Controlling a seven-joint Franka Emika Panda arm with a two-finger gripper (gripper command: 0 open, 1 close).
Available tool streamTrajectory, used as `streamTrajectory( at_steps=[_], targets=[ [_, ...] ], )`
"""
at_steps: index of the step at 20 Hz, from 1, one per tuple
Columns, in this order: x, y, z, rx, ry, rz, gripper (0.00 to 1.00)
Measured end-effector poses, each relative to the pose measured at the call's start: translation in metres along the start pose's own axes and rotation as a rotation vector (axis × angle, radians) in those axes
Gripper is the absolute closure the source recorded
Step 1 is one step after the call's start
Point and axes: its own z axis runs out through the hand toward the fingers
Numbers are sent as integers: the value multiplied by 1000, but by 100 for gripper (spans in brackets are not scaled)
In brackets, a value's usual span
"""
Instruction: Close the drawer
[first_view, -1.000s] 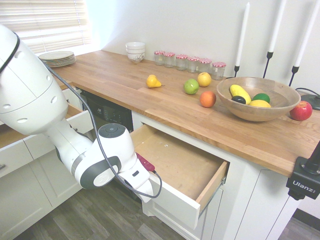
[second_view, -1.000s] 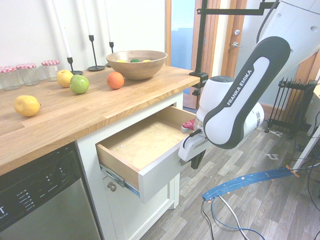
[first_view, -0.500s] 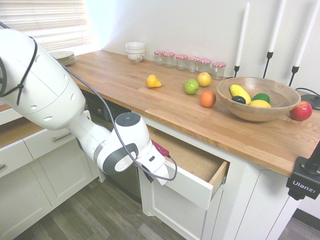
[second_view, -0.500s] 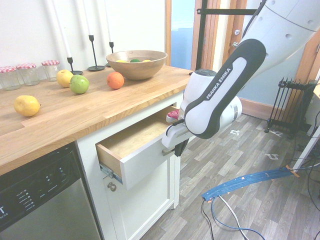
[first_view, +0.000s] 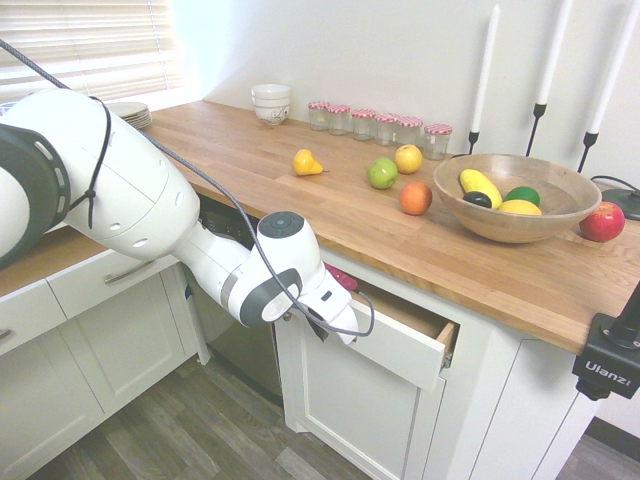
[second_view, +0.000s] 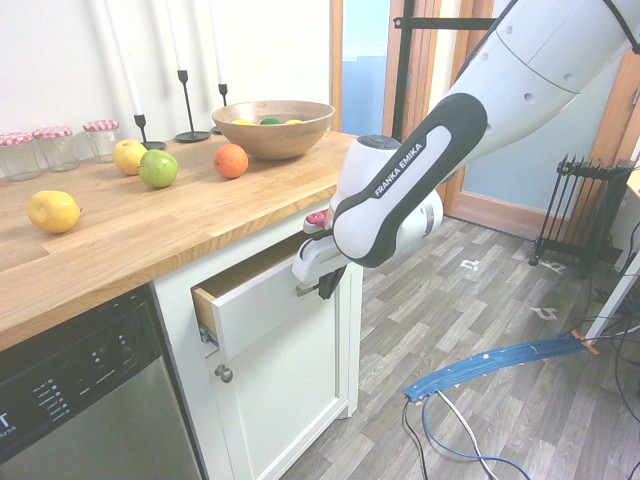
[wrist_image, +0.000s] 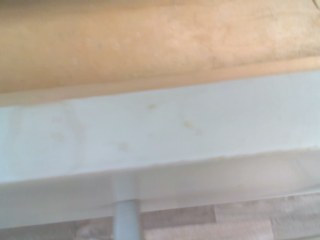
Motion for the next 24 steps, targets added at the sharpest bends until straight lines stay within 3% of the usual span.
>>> streamTrajectory(
  at_steps=[11,24],
  targets=[
    [15,-32,31,-10,-28,13,100],
    [23,-47,20,25,2,5,100]
  ],
)
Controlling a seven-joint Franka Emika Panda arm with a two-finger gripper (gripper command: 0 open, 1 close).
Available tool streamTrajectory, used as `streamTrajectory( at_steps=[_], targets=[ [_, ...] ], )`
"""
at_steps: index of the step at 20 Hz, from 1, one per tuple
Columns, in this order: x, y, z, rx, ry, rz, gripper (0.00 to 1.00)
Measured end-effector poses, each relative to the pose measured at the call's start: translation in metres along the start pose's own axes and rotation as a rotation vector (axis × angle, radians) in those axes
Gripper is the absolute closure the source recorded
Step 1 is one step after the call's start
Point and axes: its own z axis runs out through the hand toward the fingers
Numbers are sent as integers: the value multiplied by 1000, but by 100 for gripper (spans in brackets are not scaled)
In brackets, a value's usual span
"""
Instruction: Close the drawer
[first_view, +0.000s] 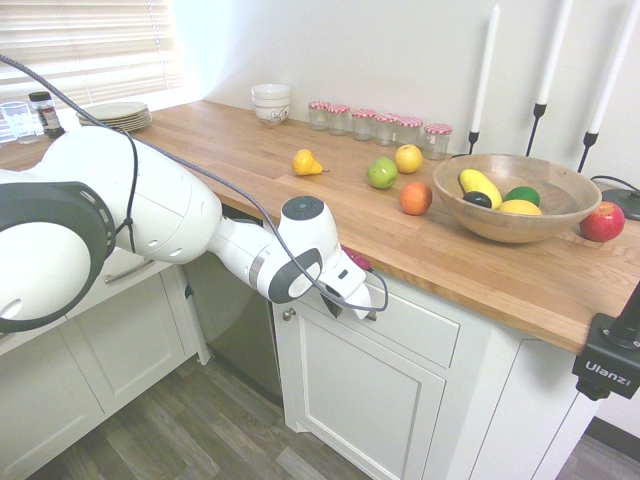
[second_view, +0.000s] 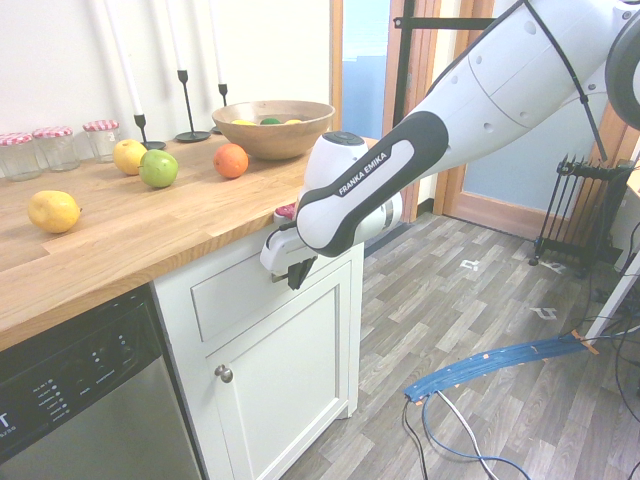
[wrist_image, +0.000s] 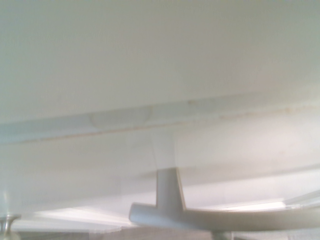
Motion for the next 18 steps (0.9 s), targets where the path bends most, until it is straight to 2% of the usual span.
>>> streamTrajectory(
  at_steps=[4,6,10,13,18],
  targets=[
    [0,7,-2,-89,-52,9,100],
    [-4,26,3,-175,-104,18,100],
    [-23,76,14,-275,-174,28,100],
    [-24,105,0,-310,-203,12,100],
    [-10,140,-63,-307,-219,-23,100]
  ],
)
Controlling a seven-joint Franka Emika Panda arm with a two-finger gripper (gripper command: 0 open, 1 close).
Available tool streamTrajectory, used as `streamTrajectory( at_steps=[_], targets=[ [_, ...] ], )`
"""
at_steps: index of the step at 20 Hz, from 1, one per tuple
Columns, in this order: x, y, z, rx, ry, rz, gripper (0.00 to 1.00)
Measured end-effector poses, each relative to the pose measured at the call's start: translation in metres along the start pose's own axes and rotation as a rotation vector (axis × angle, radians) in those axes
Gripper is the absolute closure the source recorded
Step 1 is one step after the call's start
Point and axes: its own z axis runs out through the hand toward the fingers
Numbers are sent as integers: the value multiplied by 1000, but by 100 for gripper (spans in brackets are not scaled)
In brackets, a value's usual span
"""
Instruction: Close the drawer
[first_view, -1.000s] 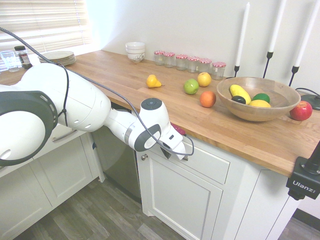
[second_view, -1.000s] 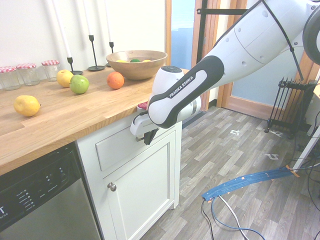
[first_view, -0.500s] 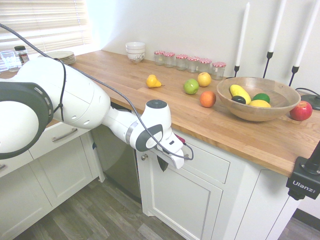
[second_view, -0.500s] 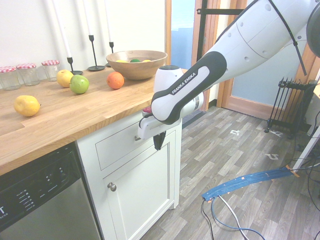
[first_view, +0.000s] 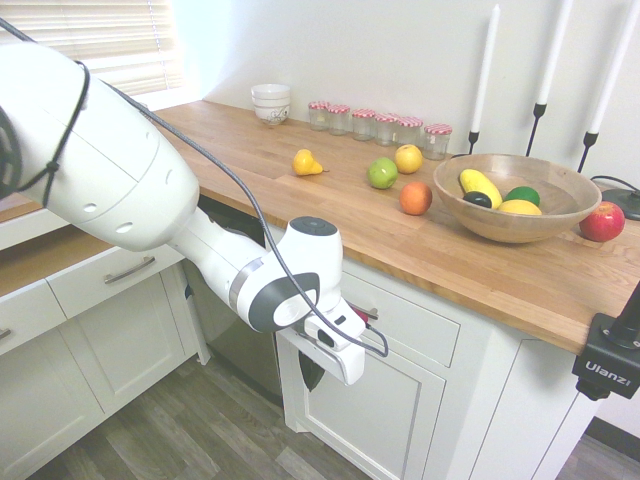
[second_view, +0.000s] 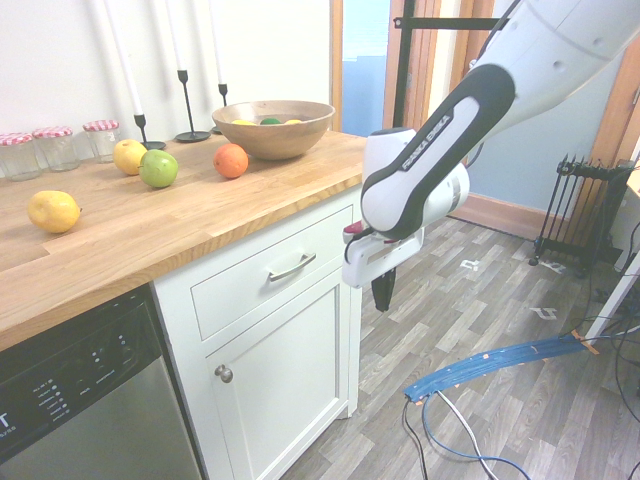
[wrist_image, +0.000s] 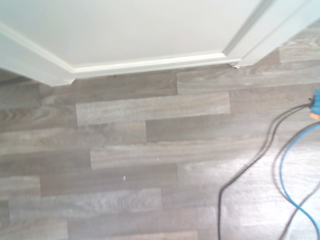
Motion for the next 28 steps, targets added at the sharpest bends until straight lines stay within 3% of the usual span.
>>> streamTrajectory(
  at_steps=[9,17,18,28],
  targets=[
    [-50,92,-107,37,26,-37,100],
    [-125,144,-122,42,33,-63,100],
    [-126,144,-124,44,34,-62,0],
    [-129,145,-121,36,28,-60,0]
  ],
)
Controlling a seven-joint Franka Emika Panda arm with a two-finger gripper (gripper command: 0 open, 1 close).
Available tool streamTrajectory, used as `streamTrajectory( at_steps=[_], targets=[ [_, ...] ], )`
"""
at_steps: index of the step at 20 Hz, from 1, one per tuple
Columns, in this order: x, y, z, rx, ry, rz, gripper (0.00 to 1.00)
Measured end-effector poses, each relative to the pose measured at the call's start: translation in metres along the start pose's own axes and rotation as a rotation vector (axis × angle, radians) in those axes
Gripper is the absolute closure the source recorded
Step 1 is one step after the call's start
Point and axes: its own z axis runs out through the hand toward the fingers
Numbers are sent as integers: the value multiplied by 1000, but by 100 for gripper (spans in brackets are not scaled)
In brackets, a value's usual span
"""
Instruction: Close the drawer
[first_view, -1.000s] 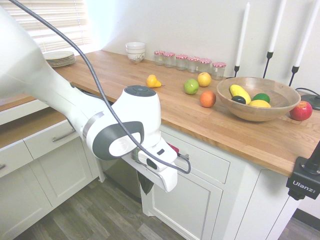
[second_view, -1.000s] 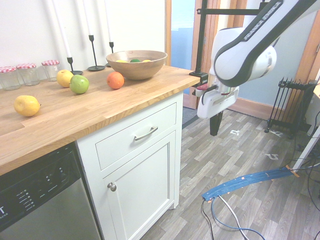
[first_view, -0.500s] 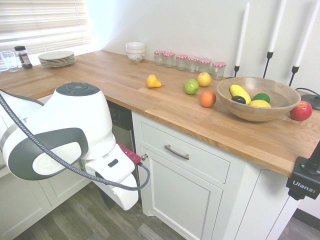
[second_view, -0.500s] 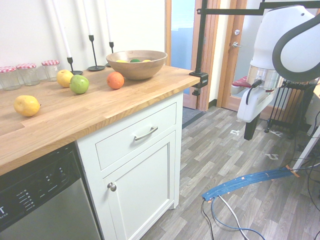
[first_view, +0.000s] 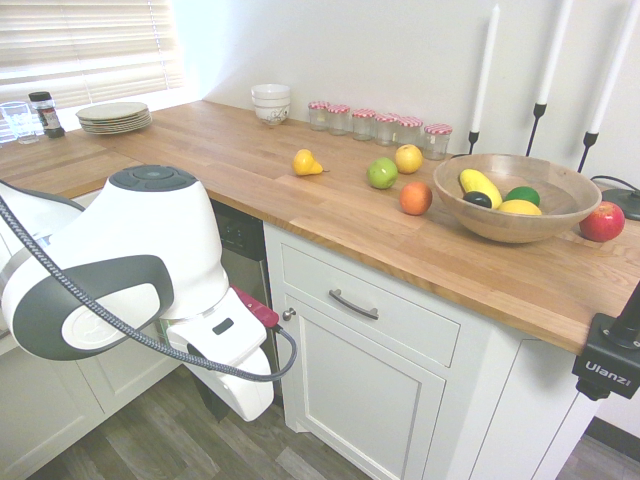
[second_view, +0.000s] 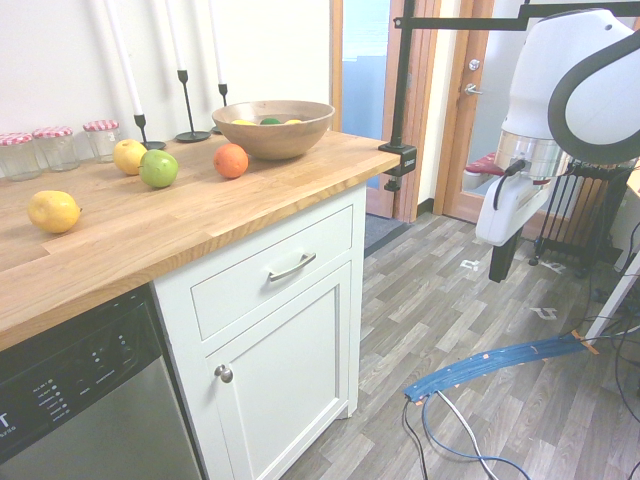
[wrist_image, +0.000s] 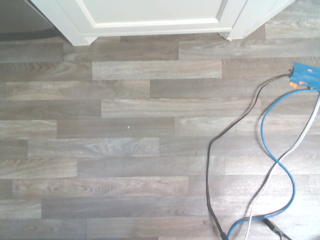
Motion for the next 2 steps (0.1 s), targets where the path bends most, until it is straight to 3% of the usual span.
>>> streamTrajectory(
  at_steps=[2],
  targets=[
    [-1,1,1,-2,-2,0,0]
  ],
)
